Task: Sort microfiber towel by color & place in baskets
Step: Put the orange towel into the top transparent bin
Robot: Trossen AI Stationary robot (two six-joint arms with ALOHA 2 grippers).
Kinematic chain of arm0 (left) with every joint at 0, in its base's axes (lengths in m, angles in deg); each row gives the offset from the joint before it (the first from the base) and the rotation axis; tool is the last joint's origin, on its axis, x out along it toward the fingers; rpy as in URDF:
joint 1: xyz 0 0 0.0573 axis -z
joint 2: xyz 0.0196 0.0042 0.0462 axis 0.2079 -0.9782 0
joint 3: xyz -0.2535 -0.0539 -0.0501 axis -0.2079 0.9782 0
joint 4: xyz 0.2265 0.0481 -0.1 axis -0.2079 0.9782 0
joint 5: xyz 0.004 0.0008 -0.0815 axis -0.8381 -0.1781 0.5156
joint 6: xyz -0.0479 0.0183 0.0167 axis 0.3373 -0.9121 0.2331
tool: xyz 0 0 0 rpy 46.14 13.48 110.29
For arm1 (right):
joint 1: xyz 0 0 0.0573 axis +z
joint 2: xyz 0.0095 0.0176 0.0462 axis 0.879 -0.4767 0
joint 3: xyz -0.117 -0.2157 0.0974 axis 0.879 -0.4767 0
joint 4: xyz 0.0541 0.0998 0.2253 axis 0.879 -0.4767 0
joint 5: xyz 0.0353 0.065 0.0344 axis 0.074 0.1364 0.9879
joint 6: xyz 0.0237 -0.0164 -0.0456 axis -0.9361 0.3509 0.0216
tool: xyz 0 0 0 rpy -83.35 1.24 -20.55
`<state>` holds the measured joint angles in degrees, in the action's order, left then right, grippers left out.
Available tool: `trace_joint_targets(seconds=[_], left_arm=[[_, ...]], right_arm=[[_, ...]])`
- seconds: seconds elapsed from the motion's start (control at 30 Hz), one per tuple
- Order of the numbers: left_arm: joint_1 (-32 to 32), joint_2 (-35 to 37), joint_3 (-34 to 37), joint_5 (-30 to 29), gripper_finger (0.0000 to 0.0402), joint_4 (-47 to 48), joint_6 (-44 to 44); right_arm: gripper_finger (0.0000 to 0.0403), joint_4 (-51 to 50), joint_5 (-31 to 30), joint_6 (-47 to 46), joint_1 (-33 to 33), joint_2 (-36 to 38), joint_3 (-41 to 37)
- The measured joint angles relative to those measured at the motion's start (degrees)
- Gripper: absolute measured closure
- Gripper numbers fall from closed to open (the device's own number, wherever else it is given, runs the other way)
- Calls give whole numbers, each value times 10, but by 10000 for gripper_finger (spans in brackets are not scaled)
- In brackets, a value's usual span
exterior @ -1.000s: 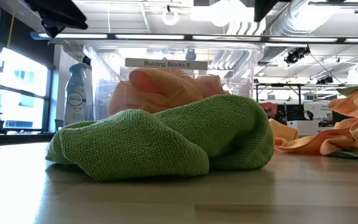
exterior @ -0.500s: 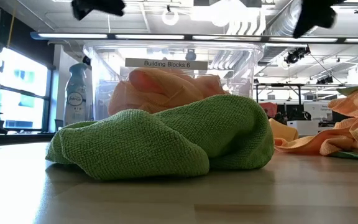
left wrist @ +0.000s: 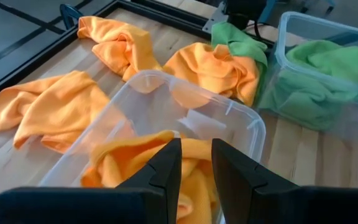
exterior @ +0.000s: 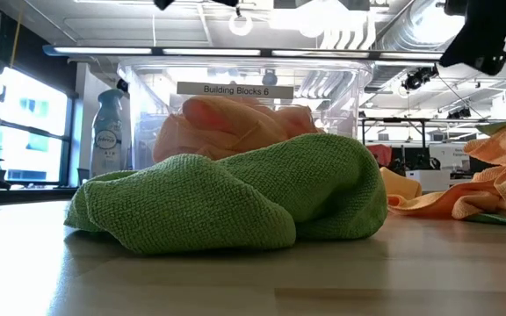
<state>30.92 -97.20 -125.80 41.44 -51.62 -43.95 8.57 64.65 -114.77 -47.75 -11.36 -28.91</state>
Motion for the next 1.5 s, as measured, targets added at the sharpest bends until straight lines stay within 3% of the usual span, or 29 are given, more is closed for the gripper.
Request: trace_joint_targets(seconds=[0.27, 0.37, 0.57, 0.9, 1.1, 1.27, 1.5], left_arm=[[-16, -32, -28, 7, 326, 2, 0], [-40, -27, -28, 41, 326, 15, -11], [-136, -19, -29, 140, 331, 53, -74], [-369, -16, -28, 313, 337, 64, -322], [-471, -36, -29, 413, 337, 36, -467], [-515, -93, -63, 417, 337, 59, -540], [-528, -218, -189, 412, 337, 147, -583]], right_arm=[[403, 175, 38, 17, 0, 14, -107], [403, 229, 40, 17, 0, 12, -132], [403, 234, 22, 16, 0, 12, -141], [403, 236, -90, -59, 0, 12, -141], [403, 236, -157, -120, 0, 12, -141], [402, 240, -214, -152, 0, 12, -141], [402, 240, -258, -188, 0, 12, -140]])
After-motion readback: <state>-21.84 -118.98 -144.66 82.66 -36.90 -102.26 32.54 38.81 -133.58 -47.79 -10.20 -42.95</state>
